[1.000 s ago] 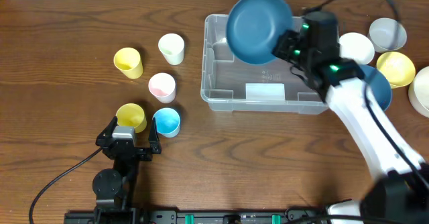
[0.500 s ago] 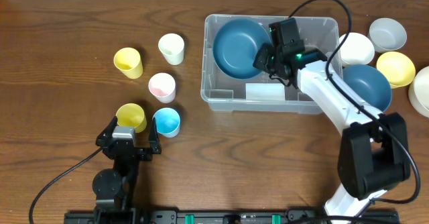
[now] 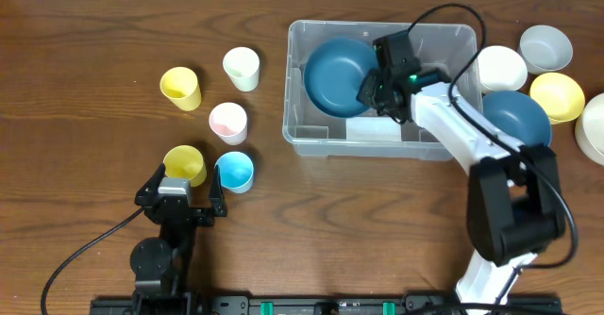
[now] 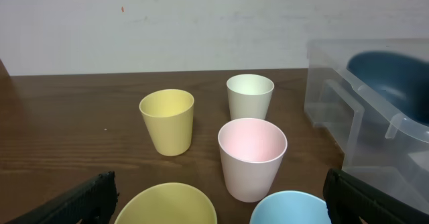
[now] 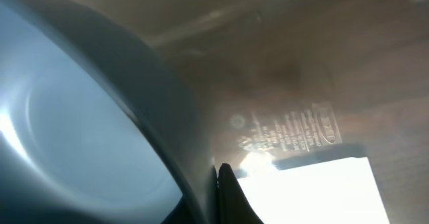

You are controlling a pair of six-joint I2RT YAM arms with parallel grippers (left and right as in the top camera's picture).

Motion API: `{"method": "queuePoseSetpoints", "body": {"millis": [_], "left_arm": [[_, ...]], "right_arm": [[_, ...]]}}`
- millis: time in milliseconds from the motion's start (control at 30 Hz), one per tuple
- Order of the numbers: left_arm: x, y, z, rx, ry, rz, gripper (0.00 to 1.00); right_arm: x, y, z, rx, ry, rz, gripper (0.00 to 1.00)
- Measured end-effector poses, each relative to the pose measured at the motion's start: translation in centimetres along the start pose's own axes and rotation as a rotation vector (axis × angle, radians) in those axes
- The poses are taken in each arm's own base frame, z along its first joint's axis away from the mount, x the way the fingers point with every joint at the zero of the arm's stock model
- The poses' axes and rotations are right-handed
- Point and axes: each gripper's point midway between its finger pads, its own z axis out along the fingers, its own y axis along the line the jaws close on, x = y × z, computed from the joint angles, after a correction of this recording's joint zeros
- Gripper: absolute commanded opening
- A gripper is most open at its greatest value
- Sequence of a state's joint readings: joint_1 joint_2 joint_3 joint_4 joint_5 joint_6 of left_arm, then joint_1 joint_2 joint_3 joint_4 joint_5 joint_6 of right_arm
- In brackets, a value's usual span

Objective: Pack container
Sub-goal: 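Carry the teal bowl into the container and release it, then move the right gripper back and grasp the second teal bowl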

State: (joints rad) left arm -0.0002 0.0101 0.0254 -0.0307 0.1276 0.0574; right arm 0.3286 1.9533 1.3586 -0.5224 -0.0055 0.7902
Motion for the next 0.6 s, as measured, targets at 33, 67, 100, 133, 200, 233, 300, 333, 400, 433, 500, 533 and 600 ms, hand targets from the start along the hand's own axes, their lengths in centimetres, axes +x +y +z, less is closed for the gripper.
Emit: {"method": "queuePoseSetpoints", "body": {"millis": [33,67,100,133,200,233,300,333,400,433,500,533,600], "left_arm": [[0.01,0.00,0.00,0.000,0.000,0.000,0.98],[0.01,-0.01,0.00,0.000,0.000,0.000,0.98],[0.01,-0.01,0.00,0.000,0.000,0.000,0.98],[0.01,0.00,0.00,0.000,0.000,0.000,0.98],[0.01,-0.01,0.00,0.000,0.000,0.000,0.98],[0.01,-0.01,0.00,0.000,0.000,0.000,0.98],[0.02,-0.01,0.00,0.000,0.001,0.000,0.98],[0.01,0.00,0.00,0.000,0.000,0.000,0.98],[0.01,0.00,0.00,0.000,0.000,0.000,0.98],[0.01,-0.01,0.00,0.000,0.000,0.000,0.98],[0.00,0.00,0.00,0.000,0.000,0.000,0.98],[0.01,0.00,0.00,0.000,0.000,0.000,0.98],[0.01,-0.01,0.00,0.000,0.000,0.000,0.98]], "right_arm": [[0.35,-0.31,0.66,0.012,0.014,0.004,0.01],[0.48,-0.43,0.90,0.016,0.020,0.006,0.02],[0.62,-0.55,1.14,0.021,0.025,0.007,0.03],[0.73,-0.63,1.32,0.023,0.029,0.008,0.06],[0.72,-0.58,1.37,0.021,0.029,0.014,0.18],[0.65,-0.45,1.35,0.015,0.028,0.021,0.25],[0.65,-0.28,1.35,0.007,0.029,0.018,0.27],[0.70,-0.25,1.34,0.005,0.032,0.016,0.28],[0.72,-0.19,1.34,0.002,0.034,0.013,0.31],[0.74,-0.18,1.34,0.002,0.035,0.010,0.32],[0.75,-0.16,1.34,0.000,0.035,0.002,0.34],[0.76,-0.15,1.34,0.000,0.036,-0.002,0.35],[0.87,0.01,1.31,-0.009,0.043,-0.015,0.37]]}}
